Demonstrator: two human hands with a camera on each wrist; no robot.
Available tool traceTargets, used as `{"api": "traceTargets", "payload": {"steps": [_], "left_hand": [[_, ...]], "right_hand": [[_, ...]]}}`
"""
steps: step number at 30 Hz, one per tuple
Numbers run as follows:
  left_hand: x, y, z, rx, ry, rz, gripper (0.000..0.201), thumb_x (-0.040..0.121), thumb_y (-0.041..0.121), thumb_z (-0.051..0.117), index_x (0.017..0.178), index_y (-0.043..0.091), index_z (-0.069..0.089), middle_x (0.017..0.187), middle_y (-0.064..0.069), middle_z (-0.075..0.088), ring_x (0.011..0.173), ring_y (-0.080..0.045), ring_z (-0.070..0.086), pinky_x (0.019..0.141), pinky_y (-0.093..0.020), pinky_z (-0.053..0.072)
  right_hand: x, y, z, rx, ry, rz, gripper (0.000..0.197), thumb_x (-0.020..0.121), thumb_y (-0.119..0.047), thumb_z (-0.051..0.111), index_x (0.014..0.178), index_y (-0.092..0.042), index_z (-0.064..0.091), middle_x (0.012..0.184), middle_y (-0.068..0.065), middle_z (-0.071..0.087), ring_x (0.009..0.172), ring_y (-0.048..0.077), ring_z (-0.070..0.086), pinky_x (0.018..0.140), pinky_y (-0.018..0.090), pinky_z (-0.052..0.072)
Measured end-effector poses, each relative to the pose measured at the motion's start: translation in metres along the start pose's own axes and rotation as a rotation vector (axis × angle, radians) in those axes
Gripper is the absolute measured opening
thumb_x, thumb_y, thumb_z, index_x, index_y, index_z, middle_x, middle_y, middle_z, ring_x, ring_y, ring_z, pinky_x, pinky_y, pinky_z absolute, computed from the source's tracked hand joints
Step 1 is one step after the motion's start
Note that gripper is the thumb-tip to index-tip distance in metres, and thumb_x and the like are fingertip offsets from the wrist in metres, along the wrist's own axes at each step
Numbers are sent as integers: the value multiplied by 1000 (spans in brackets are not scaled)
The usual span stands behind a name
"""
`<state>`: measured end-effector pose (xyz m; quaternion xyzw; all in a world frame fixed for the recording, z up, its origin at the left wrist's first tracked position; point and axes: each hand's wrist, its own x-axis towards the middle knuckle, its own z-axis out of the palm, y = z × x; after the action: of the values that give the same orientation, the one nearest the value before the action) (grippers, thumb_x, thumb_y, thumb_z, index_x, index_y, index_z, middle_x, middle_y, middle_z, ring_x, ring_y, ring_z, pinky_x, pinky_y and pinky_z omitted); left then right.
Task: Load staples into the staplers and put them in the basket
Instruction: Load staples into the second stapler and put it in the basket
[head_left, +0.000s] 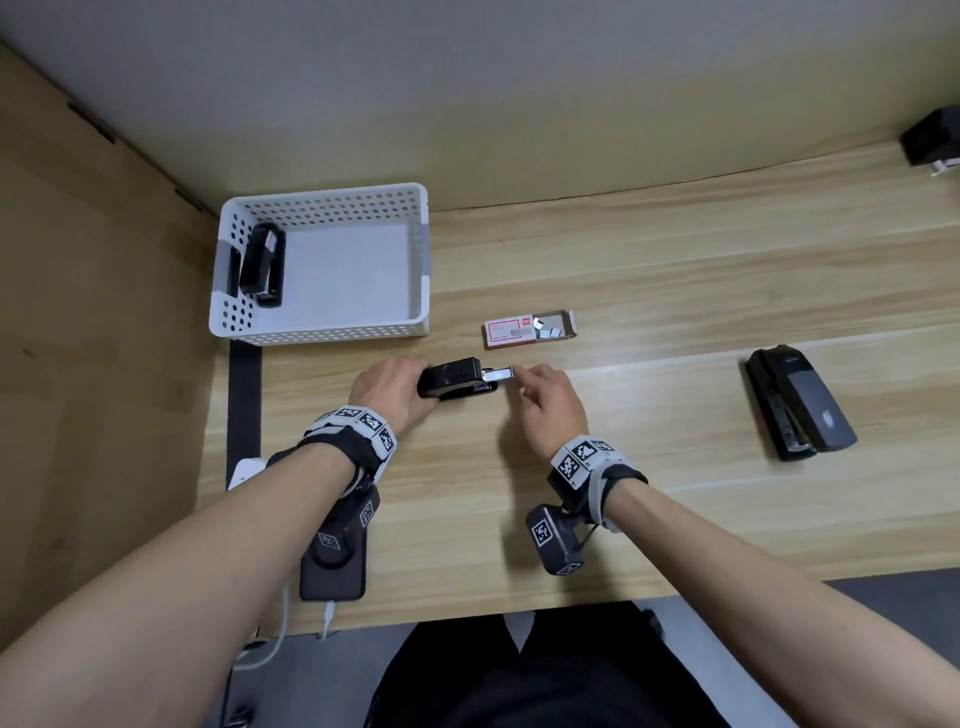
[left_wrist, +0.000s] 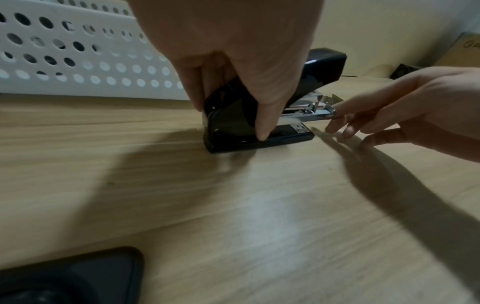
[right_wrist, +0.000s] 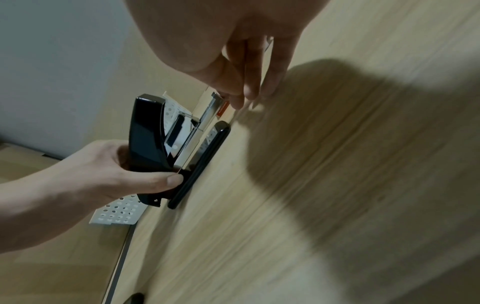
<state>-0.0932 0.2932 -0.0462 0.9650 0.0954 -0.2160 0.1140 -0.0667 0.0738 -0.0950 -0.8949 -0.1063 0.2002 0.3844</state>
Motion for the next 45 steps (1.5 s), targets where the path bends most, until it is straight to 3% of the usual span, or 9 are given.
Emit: {"api": "traceTargets", "payload": {"steps": [2, 5, 8, 14, 20, 27, 40, 45], "left_hand": [[2, 2, -2, 21, -4, -4, 18, 78, 37, 66, 94, 30, 63, 86, 3, 67, 82, -26, 62, 63, -28, 45], [4, 7, -5, 47, 7, 35, 17, 77, 41, 63, 88, 28, 62, 76, 6, 64, 74, -25, 60, 59, -28, 40], [7, 16, -8, 66, 7, 75, 12, 78, 37, 60, 80, 25, 58, 70, 4, 61, 71, -26, 60, 57, -28, 41], [12, 23, -10, 115, -19, 92, 8, 80, 30, 62, 80, 22, 61, 72, -1, 62, 73, -30, 61, 58, -30, 43], [13, 21, -7, 43, -29, 84, 5, 79, 25, 62, 82, 21, 63, 77, -7, 65, 78, -35, 61, 62, -35, 48], [20, 18, 1, 18, -16, 101, 6, 77, 25, 61, 76, 19, 61, 75, -9, 64, 76, -37, 60, 59, -35, 45], [17, 19, -5, -7, -31, 132, 4, 79, 20, 65, 82, 21, 63, 80, -8, 66, 81, -34, 61, 65, -35, 48], [20, 19, -2, -7, -22, 131, 6, 77, 19, 65, 82, 19, 63, 80, -10, 66, 81, -36, 61, 67, -38, 50]], "right_hand": [[-2, -2, -1, 28, 19, -11, 45, 88, -18, 38, 126, -16, 62, 108, 2, 62, 106, 22, 48, 86, 35, 43], [-2, -4, -4, 54, 54, -19, 55, 77, -13, 35, 123, -15, 65, 107, 0, 62, 107, 22, 48, 87, 32, 42], [2, -3, -3, 61, 68, 6, 50, 80, -9, 40, 121, -15, 67, 106, -1, 62, 108, 19, 47, 85, 25, 38], [4, -9, 10, 176, 98, 80, 43, 83, 2, 46, 112, -15, 72, 92, -7, 60, 101, 17, 49, 83, 22, 35], [6, -20, 27, 234, 83, 14, 46, 76, -9, 40, 106, -14, 75, 88, -3, 61, 90, 16, 44, 77, 24, 35], [8, -24, 28, 316, 87, 77, 47, 74, -13, 38, 101, -11, 76, 86, 1, 63, 90, 19, 45, 80, 28, 38], [5, -15, 24, 350, 79, 70, 46, 75, -12, 40, 105, -12, 75, 87, -4, 62, 94, 18, 48, 80, 20, 35], [6, -24, 30, 378, 79, 93, 45, 76, -16, 39, 101, -11, 75, 85, 0, 61, 91, 15, 45, 77, 7, 31]]}}
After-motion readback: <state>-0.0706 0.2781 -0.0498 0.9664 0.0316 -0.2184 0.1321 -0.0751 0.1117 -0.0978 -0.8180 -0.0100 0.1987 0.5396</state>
